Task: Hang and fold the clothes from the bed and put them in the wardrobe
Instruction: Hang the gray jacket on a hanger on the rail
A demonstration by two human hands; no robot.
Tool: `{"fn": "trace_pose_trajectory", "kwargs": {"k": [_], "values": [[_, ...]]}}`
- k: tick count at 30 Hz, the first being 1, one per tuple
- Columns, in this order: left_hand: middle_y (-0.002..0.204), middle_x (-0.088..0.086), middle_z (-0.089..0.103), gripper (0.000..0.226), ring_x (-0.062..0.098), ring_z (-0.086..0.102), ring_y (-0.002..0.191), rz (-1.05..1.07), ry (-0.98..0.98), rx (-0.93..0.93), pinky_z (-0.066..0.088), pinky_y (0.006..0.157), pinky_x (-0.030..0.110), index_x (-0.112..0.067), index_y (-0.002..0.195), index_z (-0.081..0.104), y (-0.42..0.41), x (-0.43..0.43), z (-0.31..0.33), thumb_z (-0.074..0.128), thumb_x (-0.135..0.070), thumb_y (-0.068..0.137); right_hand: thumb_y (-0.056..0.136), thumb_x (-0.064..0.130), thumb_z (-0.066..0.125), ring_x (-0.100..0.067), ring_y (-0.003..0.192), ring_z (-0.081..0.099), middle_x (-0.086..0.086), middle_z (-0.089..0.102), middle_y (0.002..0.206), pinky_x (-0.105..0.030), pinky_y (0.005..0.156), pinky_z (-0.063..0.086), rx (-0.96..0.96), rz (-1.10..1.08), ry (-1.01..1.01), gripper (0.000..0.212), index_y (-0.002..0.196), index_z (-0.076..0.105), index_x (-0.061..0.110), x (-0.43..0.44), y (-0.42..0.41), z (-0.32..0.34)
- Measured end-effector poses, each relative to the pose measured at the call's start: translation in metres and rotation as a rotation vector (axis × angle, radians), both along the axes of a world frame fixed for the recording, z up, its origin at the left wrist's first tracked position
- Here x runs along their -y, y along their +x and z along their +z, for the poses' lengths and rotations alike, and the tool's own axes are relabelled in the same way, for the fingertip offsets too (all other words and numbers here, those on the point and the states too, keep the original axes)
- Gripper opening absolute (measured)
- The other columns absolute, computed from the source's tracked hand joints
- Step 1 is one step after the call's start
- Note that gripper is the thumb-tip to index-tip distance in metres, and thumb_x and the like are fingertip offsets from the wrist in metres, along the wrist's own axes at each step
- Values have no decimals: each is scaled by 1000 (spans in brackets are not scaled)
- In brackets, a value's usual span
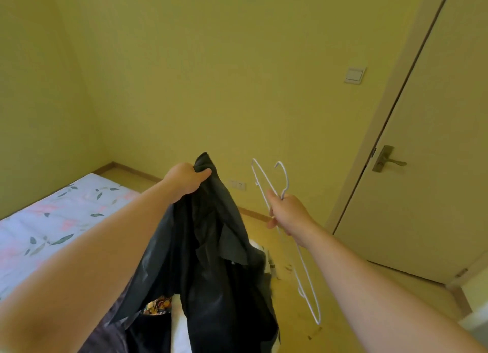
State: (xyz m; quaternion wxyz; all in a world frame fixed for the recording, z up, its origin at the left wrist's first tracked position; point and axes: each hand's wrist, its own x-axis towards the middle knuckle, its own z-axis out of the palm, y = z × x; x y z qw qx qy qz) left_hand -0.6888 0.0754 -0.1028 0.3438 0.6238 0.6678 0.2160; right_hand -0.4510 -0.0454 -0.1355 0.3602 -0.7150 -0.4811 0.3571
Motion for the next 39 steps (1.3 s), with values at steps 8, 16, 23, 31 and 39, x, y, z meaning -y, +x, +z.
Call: {"fn": "trace_pose_trajectory", "kwargs": {"k": [8,16,23,31,39], "values": [[108,20,64,29,39,63,99,199,-136,339,54,89,49,-3,110,58,-41,-4,-28,72,1,85,98,41,48,-11,37,21,5,30,52,-18,36,18,-229,89,-63,42,61,35,25,19,-30,3],[102,7,68,26,30,64,99,51,94,195,53,86,43,-14,115,61,-48,-4,-51,67,-3,92,93,34,44,-12,38,19,8,27,47,-18,36,16,-77,216,-247,36,60,33,25,22,-37,-9],[103,-1,75,39,24,69,99,-257,55,297,55,85,38,-28,109,66,-18,31,-31,70,1,83,95,31,47,-15,65,47,4,53,79,-29,56,35,-55,55,-135,18,108,55,22,16,-45,-22],[83,-2,68,28,16,67,76,-667,125,63,52,67,34,-28,95,60,35,99,-5,69,-25,69,89,19,49,-10,34,36,4,47,49,-19,37,25,-366,-142,13,10,81,55,16,14,-35,-33],[100,-21,52,55,5,59,87,-725,458,-61,49,73,26,-36,120,41,42,115,-24,72,-46,75,89,22,46,-13,37,27,2,35,48,-22,40,21,-499,-241,99,23,66,43,20,19,-29,-19]]}}
